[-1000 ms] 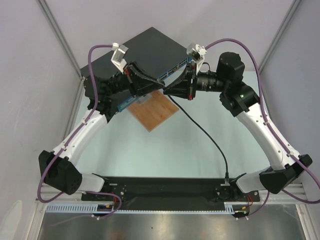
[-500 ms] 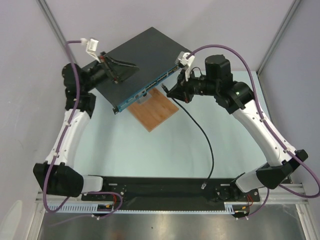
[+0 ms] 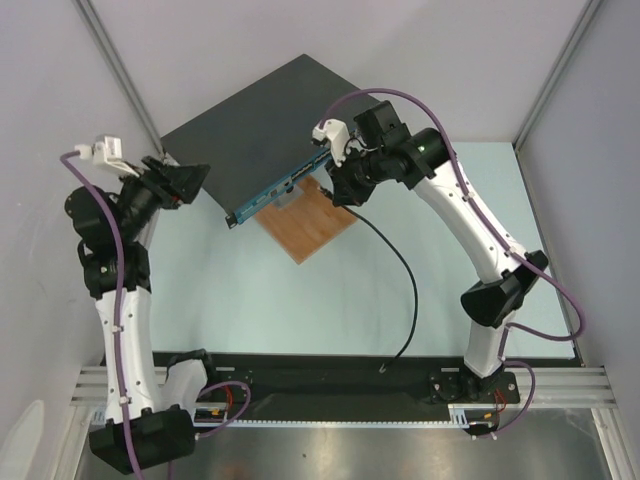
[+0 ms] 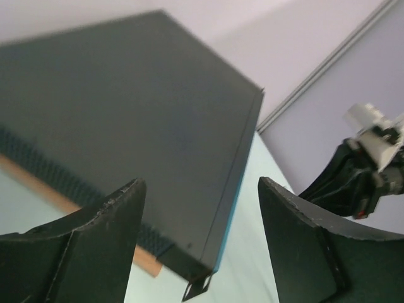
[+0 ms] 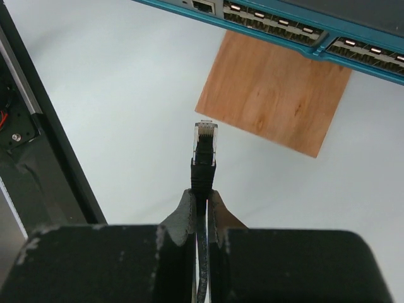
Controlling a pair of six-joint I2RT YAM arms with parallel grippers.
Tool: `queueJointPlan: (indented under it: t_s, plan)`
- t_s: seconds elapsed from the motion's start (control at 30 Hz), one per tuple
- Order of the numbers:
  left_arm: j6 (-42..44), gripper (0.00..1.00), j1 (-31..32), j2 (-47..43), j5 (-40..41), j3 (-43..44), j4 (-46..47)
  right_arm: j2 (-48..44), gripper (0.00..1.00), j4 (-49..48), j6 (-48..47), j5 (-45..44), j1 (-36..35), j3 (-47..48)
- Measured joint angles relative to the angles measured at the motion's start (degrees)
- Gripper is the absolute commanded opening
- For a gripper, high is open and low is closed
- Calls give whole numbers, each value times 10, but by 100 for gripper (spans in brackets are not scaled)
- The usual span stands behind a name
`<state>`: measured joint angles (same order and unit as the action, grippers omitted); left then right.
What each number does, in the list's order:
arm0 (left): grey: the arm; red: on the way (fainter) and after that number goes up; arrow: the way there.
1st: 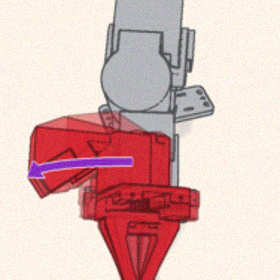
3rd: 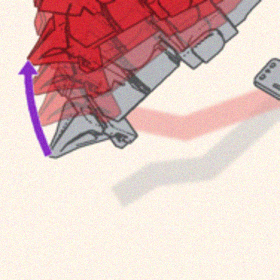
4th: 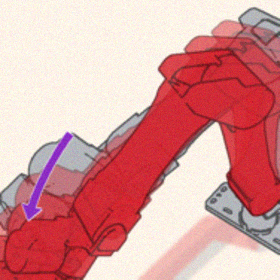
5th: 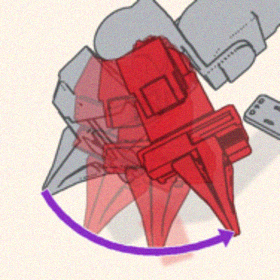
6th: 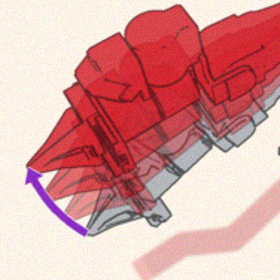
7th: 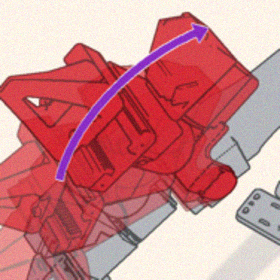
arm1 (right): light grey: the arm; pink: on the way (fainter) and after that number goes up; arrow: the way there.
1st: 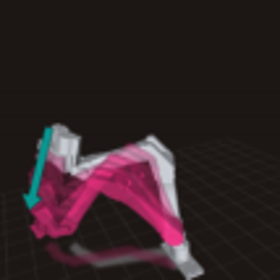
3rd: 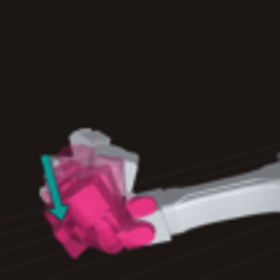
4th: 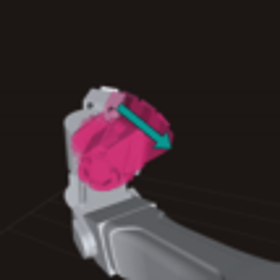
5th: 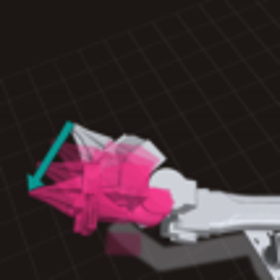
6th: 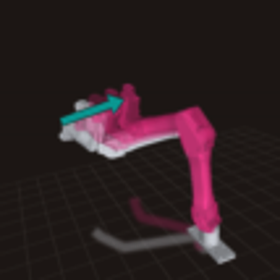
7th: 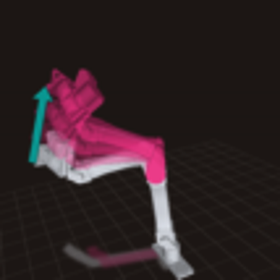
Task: Insert the plug into the switch port
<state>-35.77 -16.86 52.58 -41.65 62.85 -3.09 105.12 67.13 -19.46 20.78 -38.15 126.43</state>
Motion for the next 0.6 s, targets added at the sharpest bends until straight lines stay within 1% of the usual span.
queueJointPlan:
  t_s: [0.13, 0.27, 0.37, 0.43, 0.6]
  plan:
    - [26, 83, -1, -26, 23, -62, -58, 39, 0, 45, 2, -3, 0, 60]
    - [42, 87, -1, -34, 40, -106, -94, 52, 0, 66, 10, -2, -7, 83]
    - [43, 84, -2, -35, 37, -129, -101, 60, 0, 74, 19, -2, -19, 97]
    - [44, 82, -3, -40, 21, -138, -82, 64, 0, 76, 21, -3, -29, 99]
    - [26, 77, -4, -78, -60, -159, -32, 68, 0, 76, 22, -5, -53, 99]
